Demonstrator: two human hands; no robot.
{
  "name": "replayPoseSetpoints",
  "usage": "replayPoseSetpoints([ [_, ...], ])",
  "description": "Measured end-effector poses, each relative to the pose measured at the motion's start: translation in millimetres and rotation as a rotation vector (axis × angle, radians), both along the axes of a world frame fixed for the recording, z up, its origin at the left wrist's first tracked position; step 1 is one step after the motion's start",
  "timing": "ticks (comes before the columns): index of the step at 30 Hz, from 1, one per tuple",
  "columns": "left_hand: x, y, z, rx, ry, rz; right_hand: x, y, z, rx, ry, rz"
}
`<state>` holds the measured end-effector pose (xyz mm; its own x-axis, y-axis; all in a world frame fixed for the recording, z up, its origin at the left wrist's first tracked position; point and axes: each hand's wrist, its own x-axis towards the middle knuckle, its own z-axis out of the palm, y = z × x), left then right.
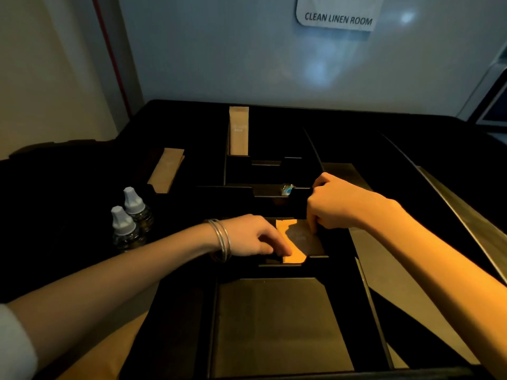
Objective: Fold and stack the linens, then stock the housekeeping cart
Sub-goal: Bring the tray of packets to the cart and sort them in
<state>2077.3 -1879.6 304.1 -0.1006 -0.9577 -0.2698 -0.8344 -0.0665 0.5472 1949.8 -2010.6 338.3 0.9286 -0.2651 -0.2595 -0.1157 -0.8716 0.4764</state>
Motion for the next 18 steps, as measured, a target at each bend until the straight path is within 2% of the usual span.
replayPoseSetpoints([
  [2,-5,1,-1,-0.062,-0.070,0.007,0,1,-1,-0.002,0.000,0.002],
  [8,13,36,20,-0.017,-0.301,0.007,-5,-1,3,0.071,-0.097,0.067],
  [10,25,57,29,-0.035,-0.358,0.050,2,10,6,0.219,-0.201,0.079],
  [13,51,88,49,-0.072,-0.494,0.169,32,42,8,0.599,-0.345,0.126],
  [16,86,117,72,-0.143,-0.639,0.343,76,77,2,0.717,-0.336,0.167],
  [18,103,133,79,-0.156,-0.754,0.376,107,92,-9,0.806,-0.314,0.111],
])
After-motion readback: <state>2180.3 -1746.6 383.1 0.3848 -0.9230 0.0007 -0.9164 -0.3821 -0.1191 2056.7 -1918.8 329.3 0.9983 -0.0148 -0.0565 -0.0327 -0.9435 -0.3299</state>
